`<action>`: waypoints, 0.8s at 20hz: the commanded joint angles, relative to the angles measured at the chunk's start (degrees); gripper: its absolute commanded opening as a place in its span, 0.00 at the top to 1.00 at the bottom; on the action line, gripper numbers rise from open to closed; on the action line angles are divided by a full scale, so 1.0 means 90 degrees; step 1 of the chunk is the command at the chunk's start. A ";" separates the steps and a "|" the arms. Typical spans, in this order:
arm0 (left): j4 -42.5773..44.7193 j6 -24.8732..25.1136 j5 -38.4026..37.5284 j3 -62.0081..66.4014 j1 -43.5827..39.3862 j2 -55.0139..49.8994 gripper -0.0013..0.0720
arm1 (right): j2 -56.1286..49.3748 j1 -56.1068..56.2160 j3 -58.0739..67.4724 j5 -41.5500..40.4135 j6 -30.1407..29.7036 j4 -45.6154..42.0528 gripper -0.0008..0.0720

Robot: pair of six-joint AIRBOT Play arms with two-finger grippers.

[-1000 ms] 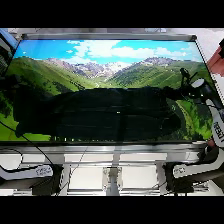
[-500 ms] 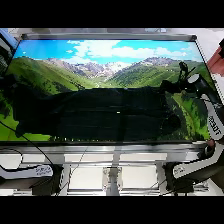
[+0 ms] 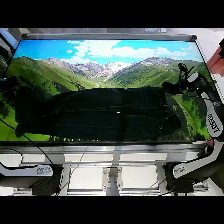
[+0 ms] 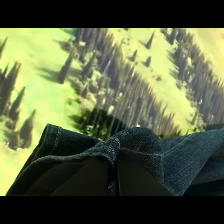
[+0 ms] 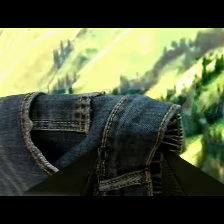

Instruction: Fold the clothes and pants, and hang the long-sleeved shirts on hangers.

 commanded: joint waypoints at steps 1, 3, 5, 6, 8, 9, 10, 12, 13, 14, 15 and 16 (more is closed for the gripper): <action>0.0005 -0.0002 -0.0010 -0.0002 -0.0005 -0.0036 0.94 | -0.0017 0.0024 0.0010 -0.0180 0.0078 0.0002 0.48; 0.0005 -0.0002 -0.0010 -0.0002 -0.0005 -0.0036 0.94 | -0.0029 0.0143 0.0010 -0.0372 0.0070 0.0168 0.48; 0.0000 0.0000 -0.0012 -0.0002 -0.0005 -0.0036 0.94 | -0.0109 0.0333 0.0010 -0.0486 0.0068 0.0274 0.48; 0.0000 -0.0002 -0.0012 -0.0002 -0.0005 -0.0036 0.94 | -0.0206 0.0442 0.0010 -0.0461 0.0073 0.0287 0.48; 0.0002 -0.0002 -0.0068 -0.0005 -0.0005 -0.0036 0.94 | -0.0391 0.0639 0.0010 -0.0384 0.0092 0.0287 0.49; 0.0002 -0.0002 -0.0107 -0.0005 -0.0005 -0.0036 0.94 | -0.0437 0.0719 0.0010 -0.0374 0.0095 0.0294 0.62; 0.0002 -0.0002 -0.0119 -0.0005 -0.0005 -0.0036 0.94 | -0.0440 0.0772 0.0012 -0.0374 0.0095 0.0296 0.76; -0.0051 -0.0005 -0.0136 -0.0005 -0.0005 -0.0034 0.94 | -0.0410 0.0780 0.0068 -0.0243 0.0097 0.0325 0.96; -0.0204 -0.0002 -0.0131 -0.0005 -0.0005 -0.0034 0.94 | -0.0403 0.0731 0.0151 -0.0112 0.0100 0.0294 0.96; -0.0386 -0.0002 -0.0095 -0.0005 -0.0005 -0.0034 0.94 | -0.0391 0.0658 0.0253 -0.0007 0.0165 0.0253 0.96; -0.0546 -0.0002 -0.0019 -0.0005 -0.0005 -0.0034 0.94 | -0.0372 0.0561 0.0364 0.0070 0.0284 0.0216 0.96; -0.0721 -0.0002 0.0090 -0.0005 -0.0005 -0.0034 0.94 | -0.0340 0.0432 0.0505 0.0148 0.0452 0.0151 0.96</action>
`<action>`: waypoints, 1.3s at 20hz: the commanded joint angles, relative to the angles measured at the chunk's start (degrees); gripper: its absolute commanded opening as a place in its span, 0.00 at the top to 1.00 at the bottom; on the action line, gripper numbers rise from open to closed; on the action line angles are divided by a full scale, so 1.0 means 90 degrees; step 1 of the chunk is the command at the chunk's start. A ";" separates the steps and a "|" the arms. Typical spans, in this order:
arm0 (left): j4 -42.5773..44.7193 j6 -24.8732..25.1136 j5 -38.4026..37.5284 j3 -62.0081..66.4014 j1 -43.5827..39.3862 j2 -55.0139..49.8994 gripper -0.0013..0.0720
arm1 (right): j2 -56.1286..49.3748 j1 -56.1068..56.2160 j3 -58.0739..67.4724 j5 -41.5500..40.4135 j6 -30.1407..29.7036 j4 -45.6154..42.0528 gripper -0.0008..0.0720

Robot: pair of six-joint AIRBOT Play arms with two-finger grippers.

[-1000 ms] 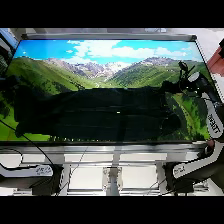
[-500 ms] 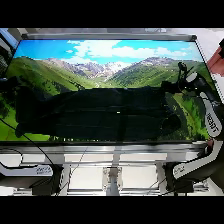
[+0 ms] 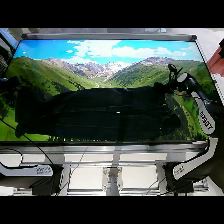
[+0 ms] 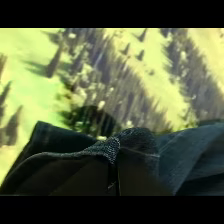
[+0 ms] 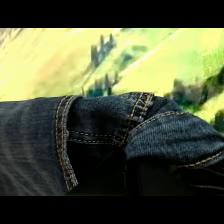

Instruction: Fold the clothes and pants, and hang the long-sleeved shirts on hangers.

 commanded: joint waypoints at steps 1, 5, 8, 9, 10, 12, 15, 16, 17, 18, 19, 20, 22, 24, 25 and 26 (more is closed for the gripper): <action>-0.0559 0.0002 0.0294 -0.0002 -0.0005 -0.0002 0.94 | 0.0075 -0.0291 0.0381 0.0338 0.0410 -0.0204 0.96; -0.0600 -0.0175 0.0816 -0.0002 0.0027 0.0010 0.94 | 0.0386 -0.0984 0.0777 0.0678 0.0913 -0.0588 0.96; -0.0597 -0.0454 0.1149 -0.0002 0.0051 0.0010 0.94 | 0.0624 -0.1477 0.0814 0.0845 0.1069 -0.0631 0.96; -0.0597 -0.0454 0.1217 -0.0002 0.0053 0.0010 0.94 | 0.0668 -0.1583 0.0814 0.0930 0.1069 -0.0636 0.96; -0.0600 -0.0457 0.1260 -0.0002 0.0053 0.0010 0.94 | 0.0699 -0.1685 0.0814 0.1013 0.1069 -0.0646 0.96; -0.0597 -0.0457 0.1282 -0.0002 0.0053 0.0002 0.94 | 0.0702 -0.1809 0.0814 0.1112 0.1117 -0.0648 0.96; -0.0600 -0.0481 0.1321 -0.0002 0.0053 -0.0032 0.94 | 0.0699 -0.1826 0.0814 0.1052 0.1117 -0.0646 0.96; -0.0600 -0.0481 0.1333 -0.0002 0.0053 -0.0061 0.94 | 0.0699 -0.1821 0.0814 0.0993 0.1120 -0.0641 0.96; -0.0602 -0.0481 0.1355 -0.0002 0.0051 -0.0104 0.94 | 0.0699 -0.1821 0.0811 0.0942 0.1168 -0.0641 0.96; -0.0605 -0.0481 0.1382 -0.0002 0.0044 -0.0151 0.94 | 0.0695 -0.1821 0.0814 0.0908 0.1185 -0.0641 0.96; -0.0605 -0.0481 0.1418 -0.0002 0.0024 -0.0206 0.94 | 0.0690 -0.1821 0.0814 0.0865 0.1185 -0.0644 0.96; -0.0605 -0.0478 0.1457 -0.0002 0.0019 -0.0270 0.94 | 0.0685 -0.1821 0.0811 0.0821 0.1185 -0.0644 0.96; -0.0629 -0.0478 0.1654 -0.0002 -0.0010 -0.0362 0.94 | 0.0682 -0.1821 0.0811 0.0733 0.1197 -0.0644 0.96; -0.0651 -0.0478 0.2042 -0.0002 -0.0083 -0.0425 0.94 | 0.0680 -0.1821 0.0811 0.0588 0.1239 -0.0644 0.96; -0.0651 -0.0476 0.2280 -0.0002 -0.0138 -0.0440 0.94 | 0.0673 -0.1821 0.0811 0.0505 0.1280 -0.0641 0.96; -0.0646 -0.0474 0.2535 -0.0002 -0.0219 -0.0442 0.94 | 0.0653 -0.1821 0.0811 0.0442 0.1358 -0.0644 0.96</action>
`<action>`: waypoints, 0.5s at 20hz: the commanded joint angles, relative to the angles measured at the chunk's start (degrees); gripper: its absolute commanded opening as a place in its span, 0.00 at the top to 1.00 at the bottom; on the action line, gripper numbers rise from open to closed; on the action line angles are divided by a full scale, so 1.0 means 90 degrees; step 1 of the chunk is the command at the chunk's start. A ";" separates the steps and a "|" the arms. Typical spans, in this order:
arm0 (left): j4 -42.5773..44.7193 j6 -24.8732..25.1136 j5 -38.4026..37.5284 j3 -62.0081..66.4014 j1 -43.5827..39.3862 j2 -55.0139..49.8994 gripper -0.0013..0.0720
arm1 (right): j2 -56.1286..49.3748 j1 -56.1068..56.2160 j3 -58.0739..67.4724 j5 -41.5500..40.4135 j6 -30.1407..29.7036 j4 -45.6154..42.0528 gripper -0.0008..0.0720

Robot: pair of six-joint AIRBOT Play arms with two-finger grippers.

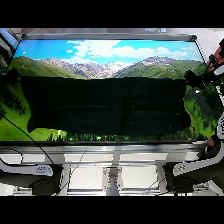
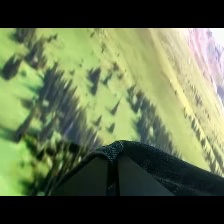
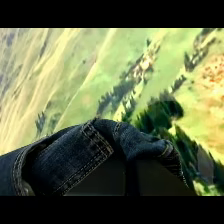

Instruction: Fold the clothes and pants, and hang the long-sleeved shirts on hangers.

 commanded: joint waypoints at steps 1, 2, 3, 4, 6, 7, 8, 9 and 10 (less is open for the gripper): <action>-0.0005 0.0005 0.0855 0.0000 -0.0202 -0.0063 0.94 | -0.0051 -0.0005 0.0002 -0.0272 0.0163 -0.0005 0.96; -0.0005 0.0005 0.1127 0.0000 -0.0296 -0.0070 0.94 | -0.0090 -0.0005 0.0002 -0.0311 0.0168 0.0002 0.96; 0.0017 0.0005 0.1358 0.0000 -0.0376 -0.0092 0.94 | -0.0141 -0.0005 0.0000 -0.0325 0.0170 0.0024 0.96; 0.0015 0.0002 0.1554 0.0000 -0.0454 -0.0136 0.94 | -0.0197 -0.0005 0.0000 -0.0330 0.0168 0.0027 0.96; 0.0017 0.0005 0.1790 0.0002 -0.0580 -0.0277 0.94 | -0.0304 -0.0005 -0.0002 -0.0367 0.0172 0.0036 0.96; 0.0017 0.0005 0.1853 0.0005 -0.0634 -0.0352 0.94 | -0.0347 -0.0005 -0.0005 -0.0418 0.0180 0.0032 0.96; 0.0017 0.0002 0.1931 0.0007 -0.0670 -0.0427 0.94 | -0.0367 -0.0005 -0.0012 -0.0537 0.0253 0.0032 0.96; 0.0017 0.0002 0.2006 0.0007 -0.0699 -0.0495 0.94 | -0.0372 -0.0005 -0.0012 -0.0692 0.0325 0.0032 0.96; 0.0017 0.0002 0.2096 0.0012 -0.0714 -0.0554 0.94 | -0.0372 -0.0005 -0.0012 -0.0865 0.0430 0.0034 0.96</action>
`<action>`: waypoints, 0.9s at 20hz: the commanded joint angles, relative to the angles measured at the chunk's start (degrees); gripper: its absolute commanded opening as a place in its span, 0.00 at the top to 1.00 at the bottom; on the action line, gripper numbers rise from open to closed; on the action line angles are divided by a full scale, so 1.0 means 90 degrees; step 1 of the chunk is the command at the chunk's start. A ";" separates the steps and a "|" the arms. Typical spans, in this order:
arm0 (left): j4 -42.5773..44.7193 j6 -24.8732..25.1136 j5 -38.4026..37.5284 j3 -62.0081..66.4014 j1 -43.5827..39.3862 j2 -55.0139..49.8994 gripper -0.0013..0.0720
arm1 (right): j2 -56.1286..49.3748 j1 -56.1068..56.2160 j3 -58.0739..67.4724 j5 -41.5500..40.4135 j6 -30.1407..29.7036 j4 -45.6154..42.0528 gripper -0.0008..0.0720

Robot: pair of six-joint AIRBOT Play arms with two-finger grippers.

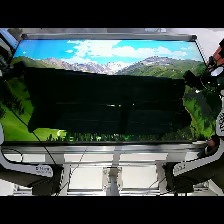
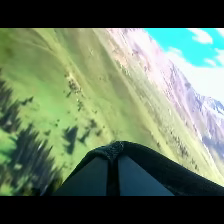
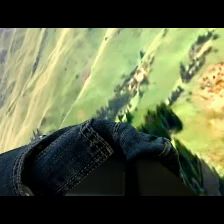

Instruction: Fold the clothes and pants, and hang the long-sleeved shirts on hangers.

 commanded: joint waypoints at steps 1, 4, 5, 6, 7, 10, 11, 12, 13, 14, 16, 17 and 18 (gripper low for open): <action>0.0002 -0.0002 0.0449 0.0010 -0.0104 -0.0214 0.94 | -0.0056 -0.0005 -0.0002 -0.0517 0.0294 0.0012 0.96; 0.0000 0.0000 0.0566 0.0010 -0.0107 -0.0374 0.94 | -0.0114 -0.0005 -0.0002 -0.0629 0.0374 0.0012 0.96; -0.0019 0.0000 0.0634 0.0010 -0.0126 -0.0398 0.94 | -0.0151 -0.0005 -0.0002 -0.0627 0.0386 0.0015 0.96; -0.0007 0.0005 0.0775 0.0010 -0.0180 -0.0410 0.94 | -0.0189 -0.0005 -0.0002 -0.0631 0.0435 0.0024 0.96; 0.0012 0.0010 0.0964 0.0012 -0.0243 -0.0408 0.94 | -0.0221 -0.0005 -0.0002 -0.0634 0.0491 0.0029 0.96; 0.0032 0.0206 0.1654 0.0012 -0.0512 -0.0410 0.94 | -0.0267 -0.0005 -0.0002 -0.0760 0.0629 0.0068 0.96; 0.0032 0.0391 0.1814 0.0012 -0.0602 -0.0415 0.94 | -0.0274 -0.0005 -0.0002 -0.0794 0.0644 0.0087 0.96; 0.0034 0.0442 0.1897 0.0010 -0.0656 -0.0423 0.94 | -0.0287 -0.0005 -0.0002 -0.0814 0.0644 0.0131 0.96; 0.0029 0.0435 0.1897 0.0010 -0.0661 -0.0442 0.94 | -0.0299 -0.0005 -0.0002 -0.0818 0.0644 0.0138 0.96; 0.0027 0.0435 0.1865 0.0010 -0.0658 -0.0469 0.94 | -0.0321 -0.0005 -0.0002 -0.0809 0.0644 0.0138 0.96; 0.0029 0.0432 0.1821 0.0010 -0.0656 -0.0517 0.94 | -0.0333 -0.0005 -0.0007 -0.0823 0.0639 0.0134 0.96; 0.0029 0.0435 0.1826 0.0010 -0.0658 -0.0549 0.94 | -0.0342 -0.0005 -0.0007 -0.0843 0.0636 0.0131 0.96; 0.0029 0.0432 0.1824 0.0010 -0.0656 -0.0583 0.94 | -0.0362 -0.0005 -0.0007 -0.0867 0.0636 0.0134 0.96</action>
